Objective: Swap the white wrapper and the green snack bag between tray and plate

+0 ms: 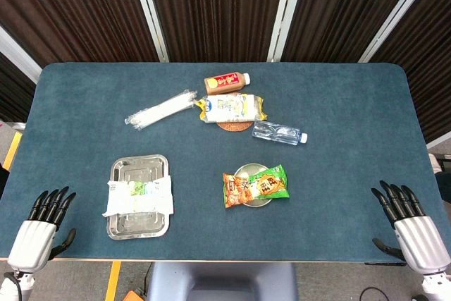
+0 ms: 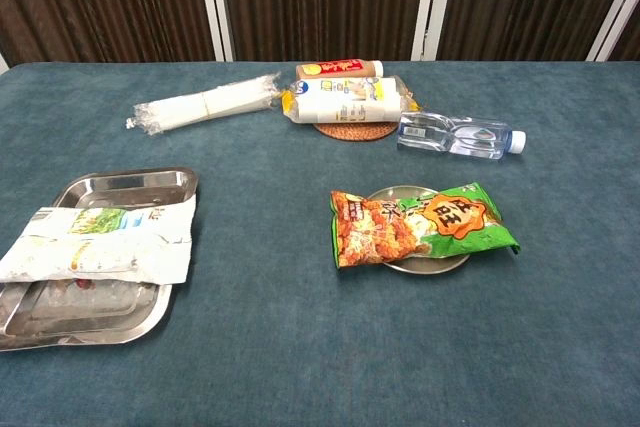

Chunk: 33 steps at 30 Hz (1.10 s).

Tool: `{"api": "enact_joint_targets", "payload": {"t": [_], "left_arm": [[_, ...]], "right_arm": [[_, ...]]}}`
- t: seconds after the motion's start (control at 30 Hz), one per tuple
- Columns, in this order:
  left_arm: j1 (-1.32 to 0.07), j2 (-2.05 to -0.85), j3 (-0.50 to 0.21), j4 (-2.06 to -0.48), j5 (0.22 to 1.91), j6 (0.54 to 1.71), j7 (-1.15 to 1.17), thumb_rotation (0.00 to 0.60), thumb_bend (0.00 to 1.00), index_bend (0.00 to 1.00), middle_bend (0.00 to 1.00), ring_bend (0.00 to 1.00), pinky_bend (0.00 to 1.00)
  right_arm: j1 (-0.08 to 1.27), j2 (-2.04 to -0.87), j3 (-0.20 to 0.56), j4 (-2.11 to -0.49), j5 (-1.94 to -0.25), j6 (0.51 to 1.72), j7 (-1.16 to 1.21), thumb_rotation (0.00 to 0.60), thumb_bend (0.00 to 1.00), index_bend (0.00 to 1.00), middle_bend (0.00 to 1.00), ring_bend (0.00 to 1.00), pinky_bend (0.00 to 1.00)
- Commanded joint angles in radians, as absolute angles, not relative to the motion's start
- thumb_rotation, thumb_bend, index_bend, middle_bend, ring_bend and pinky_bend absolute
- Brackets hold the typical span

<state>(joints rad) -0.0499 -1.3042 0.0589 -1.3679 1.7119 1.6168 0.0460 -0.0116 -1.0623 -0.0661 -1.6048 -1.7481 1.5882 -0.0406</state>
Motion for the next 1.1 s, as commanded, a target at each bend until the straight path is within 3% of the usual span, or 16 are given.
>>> {"api": "enact_joint_targets", "payload": {"t": [0.03, 0.3, 0.77, 0.97, 1.1], "left_arm": [[-0.051, -1.304, 0.063, -1.37, 1.717, 1.613, 0.046, 0.6, 0.39, 0.0, 0.0, 0.0, 0.02], [-0.11, -1.329, 0.094, -1.405, 1.757, 1.503, 0.037, 0.6, 0.39, 0.0, 0.0, 0.0, 0.03], [-0.336, -1.441, 0.008, -1.36, 1.633, 1.146, 0.022, 0.6, 0.39, 0.0, 0.0, 0.0, 0.04], [-0.376, -1.478, -0.004, -1.334, 1.582, 1.078, 0.052, 0.6, 0.39, 0.0, 0.0, 0.0, 0.05], [-0.396, -1.501, -0.012, -1.304, 1.569, 1.066, 0.028, 0.6, 0.38, 0.0, 0.0, 0.0, 0.14]], "right_arm": [[-0.011, -1.063, -0.067, -1.606, -1.749, 1.587, -0.046, 0.6, 0.15, 0.0, 0.0, 0.0, 0.0], [-0.009, -1.068, -0.074, -1.608, -1.754, 1.57, -0.067, 0.6, 0.15, 0.0, 0.0, 0.0, 0.0], [0.001, -1.073, -0.074, -1.606, -1.746, 1.548, -0.074, 0.6, 0.15, 0.0, 0.0, 0.0, 0.0], [0.004, -1.071, -0.07, -1.608, -1.732, 1.541, -0.072, 0.6, 0.15, 0.0, 0.0, 0.0, 0.0], [0.007, -1.069, -0.073, -1.61, -1.728, 1.528, -0.071, 0.6, 0.15, 0.0, 0.0, 0.0, 0.0]]}}
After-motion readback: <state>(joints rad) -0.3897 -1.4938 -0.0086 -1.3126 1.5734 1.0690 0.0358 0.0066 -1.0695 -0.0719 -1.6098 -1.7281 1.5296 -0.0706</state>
